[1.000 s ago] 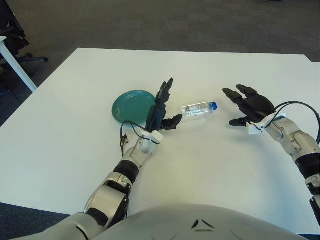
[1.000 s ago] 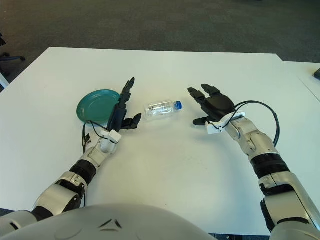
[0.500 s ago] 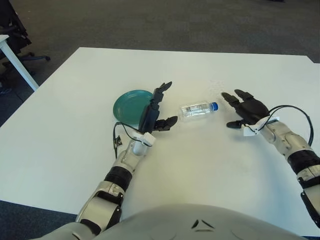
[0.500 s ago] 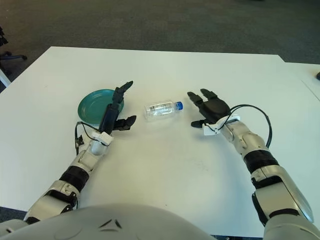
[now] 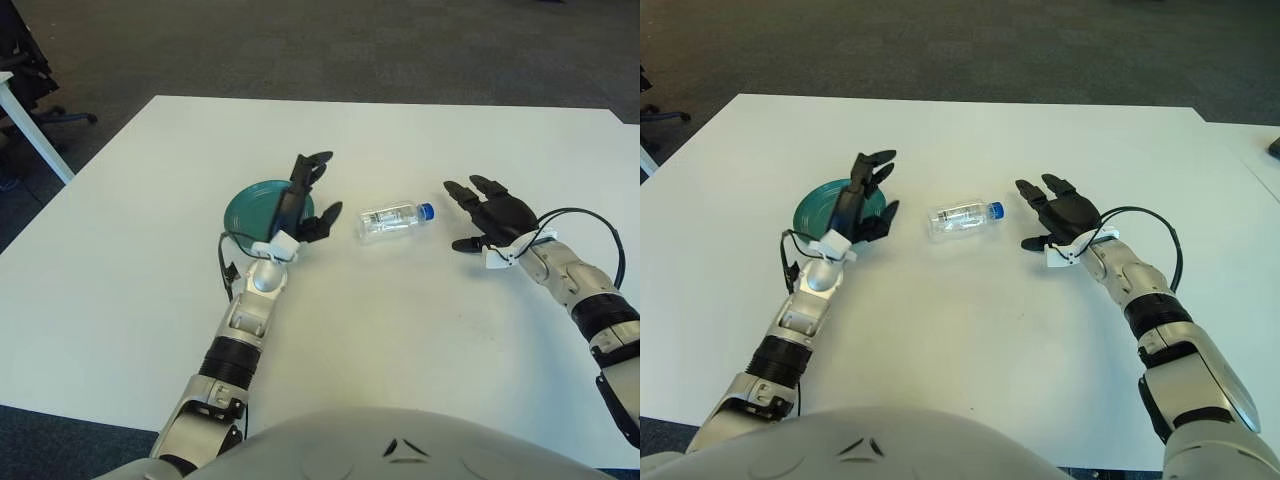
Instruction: Put the bottle into the plate.
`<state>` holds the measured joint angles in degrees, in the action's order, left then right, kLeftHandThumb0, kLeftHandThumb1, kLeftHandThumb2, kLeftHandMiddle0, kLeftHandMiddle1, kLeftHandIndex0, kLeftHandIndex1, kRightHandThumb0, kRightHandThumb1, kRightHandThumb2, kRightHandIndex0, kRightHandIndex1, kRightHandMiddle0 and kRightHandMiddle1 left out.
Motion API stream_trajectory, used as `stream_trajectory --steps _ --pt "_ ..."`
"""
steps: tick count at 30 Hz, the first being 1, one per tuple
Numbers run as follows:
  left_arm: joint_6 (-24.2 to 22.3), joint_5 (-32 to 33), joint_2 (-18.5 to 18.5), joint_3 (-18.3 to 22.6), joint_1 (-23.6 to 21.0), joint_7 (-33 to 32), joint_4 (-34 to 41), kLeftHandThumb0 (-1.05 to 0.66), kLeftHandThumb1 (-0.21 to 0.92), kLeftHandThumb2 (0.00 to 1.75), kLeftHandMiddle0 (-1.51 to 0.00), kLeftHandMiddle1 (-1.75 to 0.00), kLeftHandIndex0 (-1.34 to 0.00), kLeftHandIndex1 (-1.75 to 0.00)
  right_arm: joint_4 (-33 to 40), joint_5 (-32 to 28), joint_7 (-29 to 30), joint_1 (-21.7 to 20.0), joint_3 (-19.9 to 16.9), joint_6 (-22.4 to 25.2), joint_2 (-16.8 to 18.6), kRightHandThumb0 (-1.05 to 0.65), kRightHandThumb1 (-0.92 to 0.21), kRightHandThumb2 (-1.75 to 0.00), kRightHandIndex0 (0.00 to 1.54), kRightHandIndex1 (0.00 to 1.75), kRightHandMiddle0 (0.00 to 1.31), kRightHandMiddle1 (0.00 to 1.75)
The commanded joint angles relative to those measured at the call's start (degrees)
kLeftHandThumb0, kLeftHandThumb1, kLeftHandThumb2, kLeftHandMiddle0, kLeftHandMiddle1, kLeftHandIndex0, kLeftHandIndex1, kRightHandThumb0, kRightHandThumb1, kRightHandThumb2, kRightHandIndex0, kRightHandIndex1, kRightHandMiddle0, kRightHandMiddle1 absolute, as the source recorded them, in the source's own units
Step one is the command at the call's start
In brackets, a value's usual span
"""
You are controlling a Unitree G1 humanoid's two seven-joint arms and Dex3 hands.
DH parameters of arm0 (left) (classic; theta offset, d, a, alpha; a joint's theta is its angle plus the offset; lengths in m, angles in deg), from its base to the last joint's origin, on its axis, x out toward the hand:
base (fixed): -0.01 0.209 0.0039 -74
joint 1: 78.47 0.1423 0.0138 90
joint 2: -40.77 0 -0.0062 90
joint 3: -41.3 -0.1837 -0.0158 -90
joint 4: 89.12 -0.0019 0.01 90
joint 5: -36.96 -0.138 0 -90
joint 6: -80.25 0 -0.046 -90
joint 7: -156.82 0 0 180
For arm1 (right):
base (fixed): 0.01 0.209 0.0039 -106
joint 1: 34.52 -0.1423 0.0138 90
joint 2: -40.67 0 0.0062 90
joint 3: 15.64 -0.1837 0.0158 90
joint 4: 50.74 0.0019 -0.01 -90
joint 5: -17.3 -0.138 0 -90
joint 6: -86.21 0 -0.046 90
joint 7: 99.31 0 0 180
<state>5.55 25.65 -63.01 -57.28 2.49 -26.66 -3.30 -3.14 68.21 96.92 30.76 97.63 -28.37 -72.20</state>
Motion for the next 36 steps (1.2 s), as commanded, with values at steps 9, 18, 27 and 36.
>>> stream_trajectory --steps 9,18,27,36 --pt "-5.4 3.8 -0.2 2.7 1.9 1.7 6.0 -0.82 0.92 0.63 -0.42 -0.46 -0.13 -1.05 -2.9 -0.5 1.0 -2.1 1.8 0.0 1.1 -1.05 -0.92 -0.48 0.00 0.00 0.00 0.00" --pt "-4.8 4.6 0.7 4.8 2.7 2.0 6.6 -0.83 0.92 0.62 -0.42 -0.49 -0.13 -1.05 -4.8 -0.8 1.3 -2.9 2.5 -0.4 1.2 -1.05 -0.92 -0.50 0.00 0.00 0.00 0.00" --pt "-4.1 7.5 4.5 10.6 5.5 3.7 7.2 -0.79 0.92 0.58 -0.43 -0.51 -0.15 -1.06 -6.7 -1.1 1.7 -3.8 3.1 -0.3 1.7 -1.05 -0.92 -0.50 0.00 0.00 0.00 0.00" --pt "-5.4 9.5 7.7 16.8 8.4 3.6 3.4 -0.73 0.92 0.60 -0.38 -0.48 -0.10 -1.03 -8.9 -2.3 2.5 -4.4 2.8 -1.4 1.9 -1.05 -0.92 -0.46 0.00 0.00 0.00 0.00"
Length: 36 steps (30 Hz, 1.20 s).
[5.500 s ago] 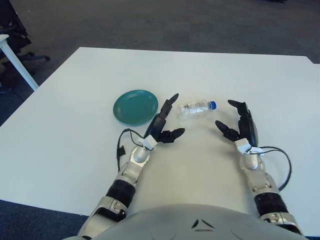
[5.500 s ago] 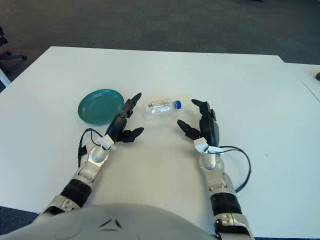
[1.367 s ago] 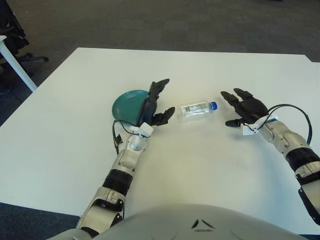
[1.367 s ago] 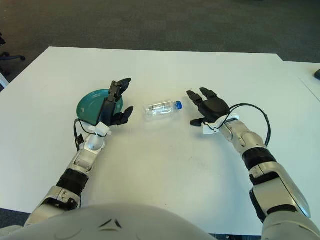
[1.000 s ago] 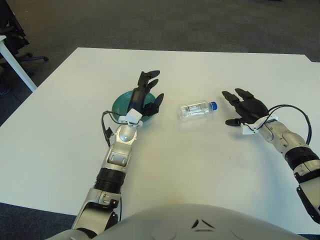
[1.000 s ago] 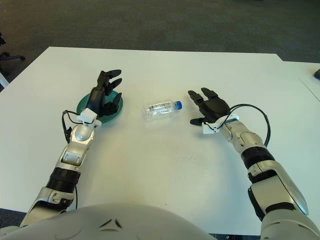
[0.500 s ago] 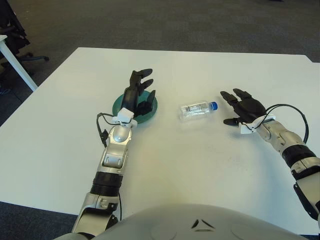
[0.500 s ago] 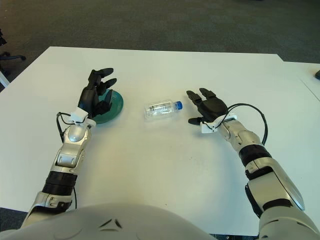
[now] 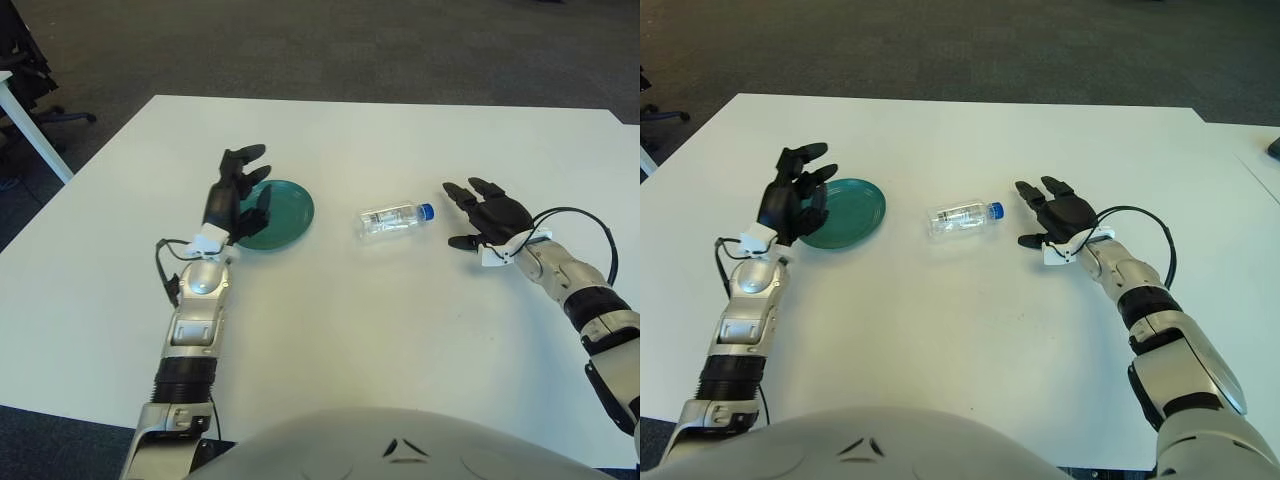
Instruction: Put the bottle into the plate.
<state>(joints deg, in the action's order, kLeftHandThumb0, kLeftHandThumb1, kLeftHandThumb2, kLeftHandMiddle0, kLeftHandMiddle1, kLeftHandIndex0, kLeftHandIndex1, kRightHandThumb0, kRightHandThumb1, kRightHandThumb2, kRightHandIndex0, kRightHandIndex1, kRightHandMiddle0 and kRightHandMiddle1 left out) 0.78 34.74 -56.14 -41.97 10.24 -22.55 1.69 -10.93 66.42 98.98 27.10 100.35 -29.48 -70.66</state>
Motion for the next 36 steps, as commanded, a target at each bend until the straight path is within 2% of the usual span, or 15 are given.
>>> stream_trajectory --steps 1,5,13,22,30,36 --pt "-1.3 0.2 0.8 2.0 0.6 -1.2 -2.8 -0.73 0.92 0.60 -0.37 -0.48 -0.10 -1.03 -1.1 -0.6 0.5 -0.8 0.2 -0.3 0.3 -1.05 -0.92 -0.46 0.00 0.00 0.00 0.00" --pt "-2.3 -0.7 0.5 3.1 0.1 -3.0 -5.7 -0.72 0.92 0.64 -0.36 -0.46 -0.08 -1.03 -1.1 -1.0 0.5 -1.0 0.2 -0.4 0.0 -1.05 -0.92 -0.45 0.00 0.00 0.00 0.00" --pt "-0.7 -1.8 -1.0 4.5 -1.8 -8.8 -13.2 -0.72 0.92 0.67 -0.34 -0.43 -0.07 -1.03 0.1 -2.2 -0.8 -0.6 -0.6 -1.2 -1.2 -1.05 -0.92 -0.44 0.00 0.00 0.00 0.00" --pt "-1.0 -1.4 -2.9 5.3 -2.7 -13.0 -14.2 -0.68 0.92 0.68 -0.35 -0.38 -0.06 -1.03 -0.3 -2.7 -1.6 -0.7 -1.0 -1.5 -1.8 -1.05 -0.92 -0.49 0.00 0.00 0.00 0.00" --pt "-5.3 -1.8 -3.9 6.2 -3.7 -17.5 -14.4 -0.66 0.92 0.69 -0.38 -0.38 -0.04 -1.02 -1.1 -2.8 -1.5 -0.9 -1.0 -2.1 -2.2 -1.05 -0.92 -0.49 0.00 0.00 0.00 0.00" --pt "-4.8 -1.3 -3.7 7.1 -5.5 -19.4 -19.3 -0.66 0.92 0.71 -0.39 -0.38 -0.04 -1.02 -1.7 -2.8 -1.3 -1.1 -1.1 -2.6 -2.5 -1.05 -0.92 -0.49 0.00 0.00 0.00 0.00"
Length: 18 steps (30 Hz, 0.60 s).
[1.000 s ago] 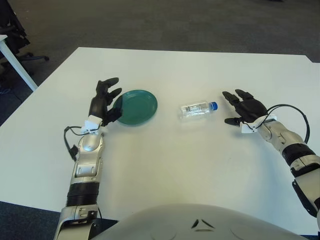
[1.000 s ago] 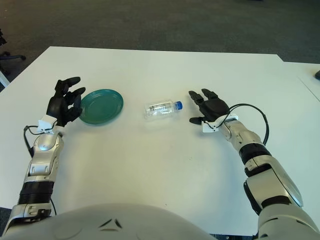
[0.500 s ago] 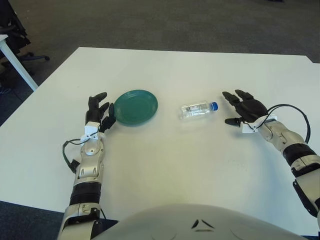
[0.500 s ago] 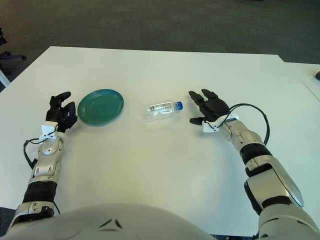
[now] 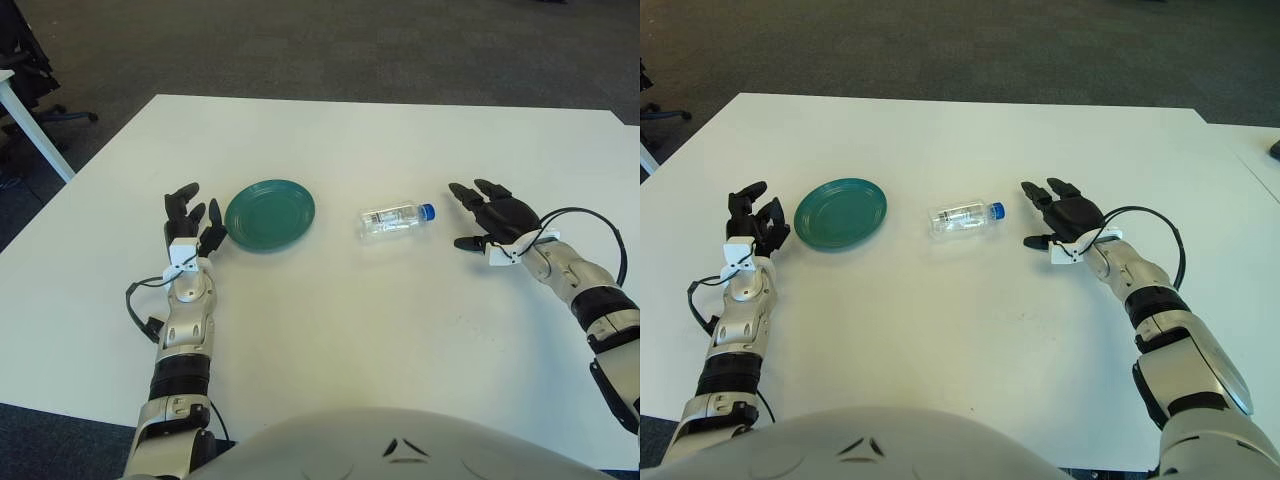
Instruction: Put the bottle into the plate.
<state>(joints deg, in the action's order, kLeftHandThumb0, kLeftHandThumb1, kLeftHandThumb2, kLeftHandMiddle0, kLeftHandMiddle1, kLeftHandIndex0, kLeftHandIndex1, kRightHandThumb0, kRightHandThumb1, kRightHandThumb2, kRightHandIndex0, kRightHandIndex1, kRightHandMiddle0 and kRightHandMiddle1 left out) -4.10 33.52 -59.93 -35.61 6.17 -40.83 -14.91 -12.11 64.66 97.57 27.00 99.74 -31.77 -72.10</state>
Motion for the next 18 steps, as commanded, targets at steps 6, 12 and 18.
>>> stream_trajectory --steps 6,12,18 --pt "1.7 0.0 0.3 1.1 -2.7 -2.2 -7.3 -0.68 0.92 0.73 -0.41 -0.38 -0.04 -1.02 -1.2 -1.0 0.2 -1.2 -0.6 -0.8 -1.3 -1.05 -0.92 -0.49 0.00 0.00 0.00 0.00" --pt "2.8 0.2 0.3 1.1 -3.5 -2.8 -9.8 -0.70 0.92 0.73 -0.41 -0.38 -0.04 -1.03 -1.8 -1.0 0.3 -1.4 -0.7 -1.2 -1.4 -1.05 -0.92 -0.49 0.00 0.00 0.00 0.00" --pt "2.9 0.1 -0.1 0.7 -3.7 -3.1 -10.3 -0.70 0.92 0.71 -0.40 -0.38 -0.03 -1.03 -2.8 -0.9 0.5 -1.9 -0.7 -1.7 -1.6 -1.05 -0.92 -0.49 0.00 0.00 0.00 0.00"
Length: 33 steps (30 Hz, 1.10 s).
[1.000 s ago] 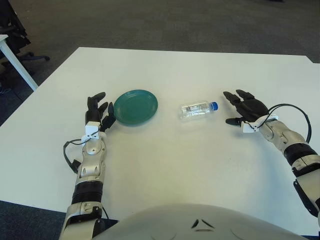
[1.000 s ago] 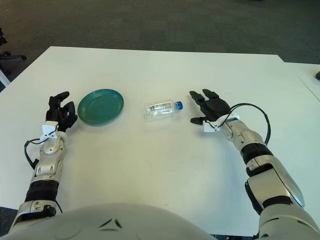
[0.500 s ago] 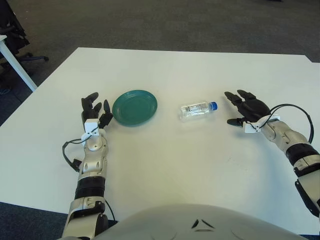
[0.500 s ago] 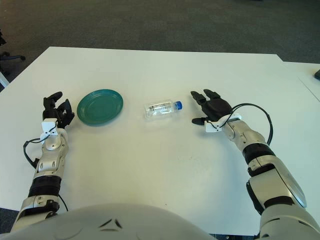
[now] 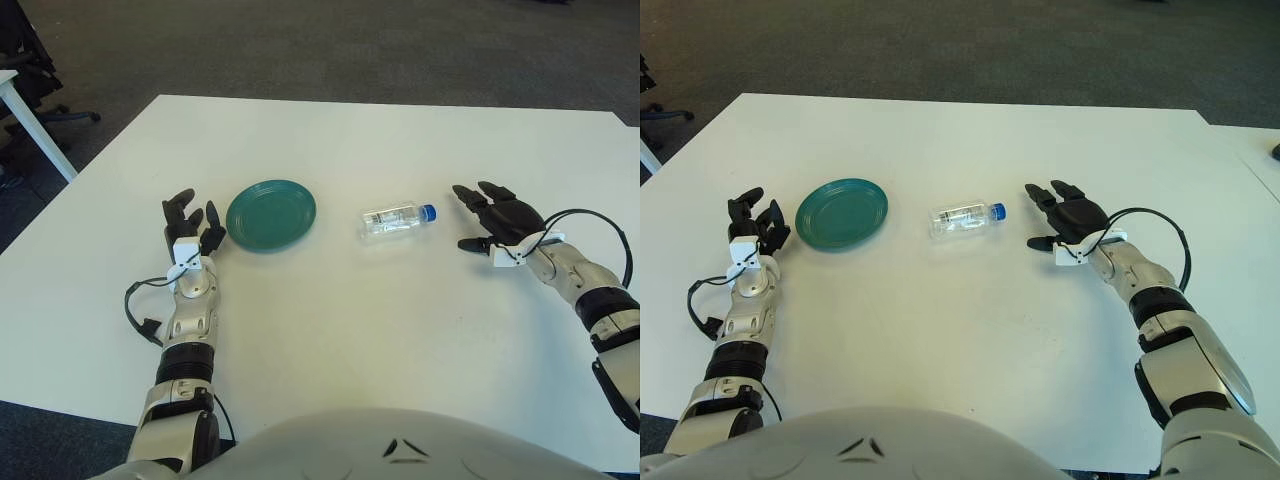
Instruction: Put the bottle into the plate.
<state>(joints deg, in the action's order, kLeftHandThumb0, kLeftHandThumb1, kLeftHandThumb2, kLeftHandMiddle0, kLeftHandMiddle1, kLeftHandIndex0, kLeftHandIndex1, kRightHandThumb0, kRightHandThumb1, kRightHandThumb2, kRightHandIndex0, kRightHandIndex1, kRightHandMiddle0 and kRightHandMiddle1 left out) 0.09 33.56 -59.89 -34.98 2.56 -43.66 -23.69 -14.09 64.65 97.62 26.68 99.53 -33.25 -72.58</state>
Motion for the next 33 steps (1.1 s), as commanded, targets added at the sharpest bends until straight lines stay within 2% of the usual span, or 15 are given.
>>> stream_trajectory --steps 1,8,10,12,21,33 --pt "-1.3 0.1 -0.2 0.0 -0.1 -0.3 -1.6 -0.70 0.92 0.71 -0.41 -0.38 -0.03 -1.03 -0.9 -0.9 0.5 -1.6 -0.4 -0.3 -1.1 -1.05 -0.92 -0.49 0.00 0.00 0.00 0.00" --pt "-1.4 -0.2 -0.6 -0.5 -0.4 -0.5 -2.0 -0.70 0.92 0.70 -0.41 -0.38 -0.03 -1.03 -2.8 -0.8 0.8 -2.6 -0.3 -1.0 -1.3 -1.05 -0.92 -0.49 0.00 0.00 0.00 0.00" --pt "-1.0 0.0 -0.7 -0.7 -0.5 -0.2 -2.2 -0.69 0.92 0.70 -0.41 -0.38 -0.03 -1.03 5.0 -4.6 -1.5 -4.2 -4.6 -3.6 -5.0 -1.05 -0.92 -0.46 0.00 0.00 0.00 0.00" --pt "-0.5 0.1 -0.8 -0.8 -0.5 0.0 -2.4 -0.70 0.92 0.70 -0.41 -0.38 -0.04 -1.03 9.5 -6.5 -3.0 -4.8 -6.7 -4.9 -6.8 -1.05 -0.92 -0.44 0.01 0.00 0.00 0.00" --pt "1.0 0.4 -0.9 -1.1 -1.0 0.2 -3.2 -0.69 0.92 0.71 -0.42 -0.39 -0.03 -1.03 18.9 -7.4 -8.4 -3.4 -9.0 -2.7 -7.3 -1.05 -0.92 -0.41 0.01 0.00 0.00 0.00" --pt "2.7 0.1 -0.6 -1.1 -1.6 -0.2 -5.1 -0.70 0.92 0.74 -0.43 -0.41 -0.05 -1.04 33.3 -8.7 -18.0 -0.8 -10.3 2.2 -6.1 -1.05 -0.92 -0.47 0.00 0.00 0.00 0.00"
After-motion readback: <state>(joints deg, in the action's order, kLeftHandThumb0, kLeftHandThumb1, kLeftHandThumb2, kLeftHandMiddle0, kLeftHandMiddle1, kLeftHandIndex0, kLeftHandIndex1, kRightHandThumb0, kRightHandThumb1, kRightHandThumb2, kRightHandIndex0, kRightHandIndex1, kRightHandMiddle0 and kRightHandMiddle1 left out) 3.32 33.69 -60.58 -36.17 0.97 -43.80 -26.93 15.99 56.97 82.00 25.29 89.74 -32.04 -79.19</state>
